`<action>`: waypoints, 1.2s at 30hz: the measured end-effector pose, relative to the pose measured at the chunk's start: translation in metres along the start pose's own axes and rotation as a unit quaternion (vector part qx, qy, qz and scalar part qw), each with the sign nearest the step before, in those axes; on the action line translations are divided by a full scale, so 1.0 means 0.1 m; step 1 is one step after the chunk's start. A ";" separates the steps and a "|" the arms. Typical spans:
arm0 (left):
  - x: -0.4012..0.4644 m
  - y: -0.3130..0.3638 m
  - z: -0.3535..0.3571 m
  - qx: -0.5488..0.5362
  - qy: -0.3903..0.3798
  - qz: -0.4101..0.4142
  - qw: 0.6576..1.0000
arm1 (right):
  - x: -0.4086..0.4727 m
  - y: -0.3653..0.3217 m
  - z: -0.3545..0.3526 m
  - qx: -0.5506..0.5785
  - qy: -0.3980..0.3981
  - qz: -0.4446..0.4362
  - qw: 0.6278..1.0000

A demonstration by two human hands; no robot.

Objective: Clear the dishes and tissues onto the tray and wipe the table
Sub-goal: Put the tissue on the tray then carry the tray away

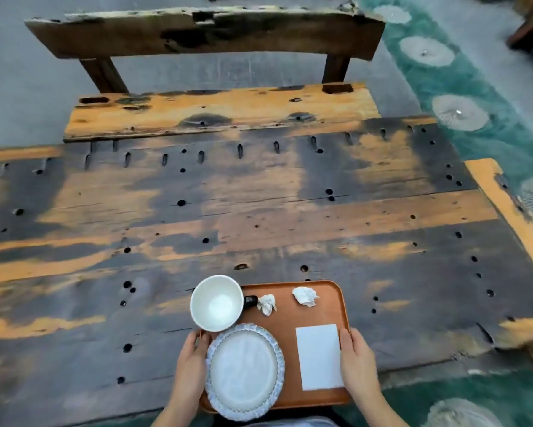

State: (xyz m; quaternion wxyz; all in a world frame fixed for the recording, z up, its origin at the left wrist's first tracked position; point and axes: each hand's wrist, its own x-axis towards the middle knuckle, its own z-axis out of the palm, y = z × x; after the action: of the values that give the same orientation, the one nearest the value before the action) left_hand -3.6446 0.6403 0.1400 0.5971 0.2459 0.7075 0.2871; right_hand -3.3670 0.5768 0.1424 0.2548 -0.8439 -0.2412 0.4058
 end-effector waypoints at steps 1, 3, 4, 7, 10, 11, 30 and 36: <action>0.02 0.00 0.00 0.003 0.000 -0.006 1.000 | 0.01 0.02 0.06 0.009 0.006 0.007 1.000; 0.09 -0.08 -0.02 0.017 0.016 -0.013 1.000 | 0.08 0.11 0.23 0.014 0.008 0.017 1.000; 0.15 -0.13 -0.03 0.028 0.027 -0.011 0.999 | 0.13 0.16 0.32 0.014 0.009 0.020 1.000; 0.31 -0.23 -0.02 0.060 0.067 -0.008 0.996 | 0.29 0.28 0.56 0.010 0.024 0.023 0.999; 0.57 -0.33 0.00 0.104 0.106 0.006 0.989 | 0.51 0.35 0.78 0.001 0.034 0.021 0.999; 0.65 -0.35 0.00 0.114 0.118 0.011 0.986 | 0.56 0.34 0.83 -0.007 0.036 0.018 0.999; 1.61 -0.12 0.19 0.144 0.265 0.078 0.950 | 1.56 -0.08 1.24 -0.138 0.065 -0.124 0.981; 1.65 -0.12 0.20 0.137 0.265 0.078 0.951 | 1.58 -0.13 1.24 -0.128 0.075 -0.119 0.982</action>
State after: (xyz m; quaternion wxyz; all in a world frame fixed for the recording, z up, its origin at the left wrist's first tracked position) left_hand -3.6528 0.7481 0.0129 0.3243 0.2953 0.8513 0.2878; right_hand -3.3820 0.7121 -0.0051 0.2084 -0.8628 -0.3700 0.2743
